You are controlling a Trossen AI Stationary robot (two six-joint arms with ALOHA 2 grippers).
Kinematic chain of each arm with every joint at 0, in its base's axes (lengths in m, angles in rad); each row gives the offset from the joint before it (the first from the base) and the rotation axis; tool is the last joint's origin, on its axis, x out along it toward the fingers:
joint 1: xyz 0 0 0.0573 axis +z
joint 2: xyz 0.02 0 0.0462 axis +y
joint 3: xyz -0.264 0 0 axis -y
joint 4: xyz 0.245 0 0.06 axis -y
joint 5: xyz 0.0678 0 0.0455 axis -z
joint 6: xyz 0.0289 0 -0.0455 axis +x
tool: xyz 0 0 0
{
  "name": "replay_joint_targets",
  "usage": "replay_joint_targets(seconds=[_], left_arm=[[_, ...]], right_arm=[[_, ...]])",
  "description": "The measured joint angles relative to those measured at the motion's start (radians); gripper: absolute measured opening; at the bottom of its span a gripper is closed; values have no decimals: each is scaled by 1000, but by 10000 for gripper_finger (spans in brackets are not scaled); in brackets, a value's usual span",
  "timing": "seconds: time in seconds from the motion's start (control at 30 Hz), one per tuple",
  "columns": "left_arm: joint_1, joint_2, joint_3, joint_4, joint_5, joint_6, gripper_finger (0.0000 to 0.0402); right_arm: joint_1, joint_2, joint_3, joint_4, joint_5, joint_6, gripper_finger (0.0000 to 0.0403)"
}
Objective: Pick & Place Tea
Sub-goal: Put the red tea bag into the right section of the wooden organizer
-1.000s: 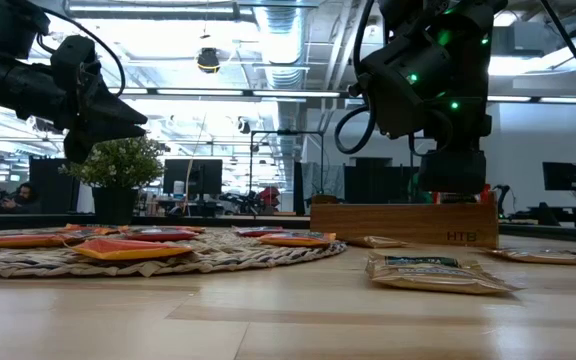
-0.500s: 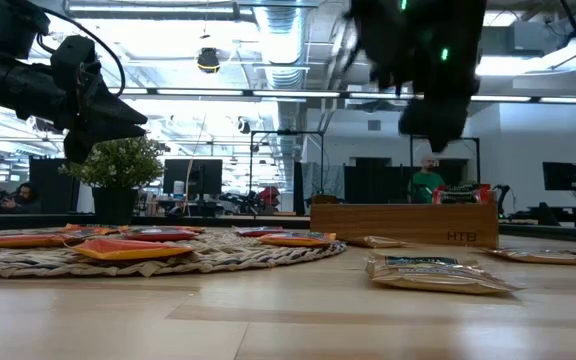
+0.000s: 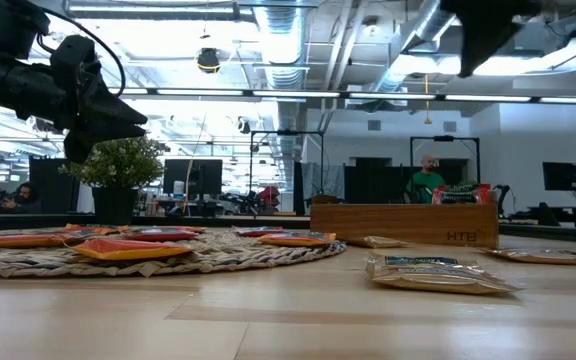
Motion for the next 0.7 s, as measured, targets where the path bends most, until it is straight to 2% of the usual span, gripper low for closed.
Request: replay_joint_targets(seconds=[0.2,0.33,0.5,0.7], left_arm=[[0,0,0,0,78,-38,105],[0,0,0,24,117,-81,105],[-1,32,1,134,127,-84,105],[-26,189,94,152,102,-80,105]], right_arm=[[117,-159,-148,11,5,161,6],[213,-257,-238,58,73,283,10],[351,-380,-339,133,175,414,2],[502,-482,-406,220,282,479,3]])
